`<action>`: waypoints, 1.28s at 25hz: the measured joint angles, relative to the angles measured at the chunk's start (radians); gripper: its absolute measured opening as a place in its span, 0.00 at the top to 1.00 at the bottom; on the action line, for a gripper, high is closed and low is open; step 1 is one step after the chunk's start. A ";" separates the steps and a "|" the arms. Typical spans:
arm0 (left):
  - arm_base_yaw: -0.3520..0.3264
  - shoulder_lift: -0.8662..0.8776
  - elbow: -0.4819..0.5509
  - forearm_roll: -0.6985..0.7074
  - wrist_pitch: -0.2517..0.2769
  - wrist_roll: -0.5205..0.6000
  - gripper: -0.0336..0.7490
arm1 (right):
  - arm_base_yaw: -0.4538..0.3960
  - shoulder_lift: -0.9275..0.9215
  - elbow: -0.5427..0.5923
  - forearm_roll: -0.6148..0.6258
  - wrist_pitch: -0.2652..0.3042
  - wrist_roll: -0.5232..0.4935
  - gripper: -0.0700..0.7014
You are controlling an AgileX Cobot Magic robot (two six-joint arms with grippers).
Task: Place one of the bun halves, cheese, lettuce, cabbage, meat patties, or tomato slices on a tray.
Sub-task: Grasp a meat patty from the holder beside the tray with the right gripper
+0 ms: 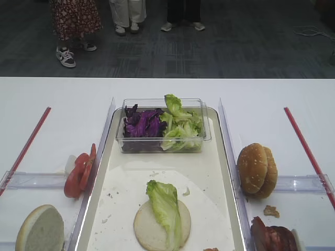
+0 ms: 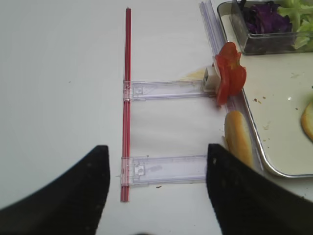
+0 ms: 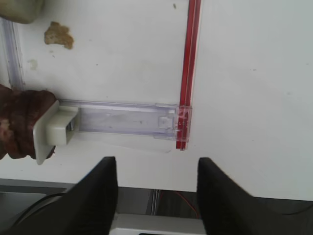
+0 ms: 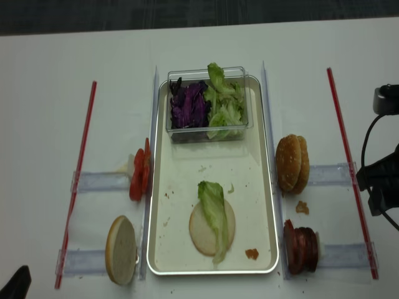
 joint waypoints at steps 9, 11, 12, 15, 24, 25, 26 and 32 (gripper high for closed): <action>0.000 0.000 0.000 0.000 0.000 0.000 0.43 | 0.000 0.012 0.000 0.023 -0.023 0.034 0.40; 0.000 0.000 0.000 0.000 0.000 0.000 0.43 | 0.000 0.012 0.000 0.039 -0.023 0.040 0.40; 0.000 0.000 0.000 0.000 0.000 0.000 0.43 | 0.000 0.012 0.000 0.047 -0.025 0.040 0.40; 0.000 0.000 0.000 0.000 0.000 0.000 0.43 | 0.000 0.012 0.000 0.075 -0.026 0.040 0.40; 0.000 0.000 0.000 0.000 0.000 0.000 0.43 | 0.000 0.012 0.000 0.128 -0.026 0.040 0.41; 0.000 0.000 0.000 0.000 0.000 0.000 0.43 | 0.000 0.012 0.000 0.131 -0.026 0.040 0.41; 0.000 0.000 0.000 0.000 0.000 0.000 0.43 | 0.000 0.012 0.000 0.131 -0.026 0.040 0.41; 0.000 0.000 0.000 0.000 0.000 0.000 0.43 | 0.000 0.012 0.000 0.149 -0.022 0.040 0.41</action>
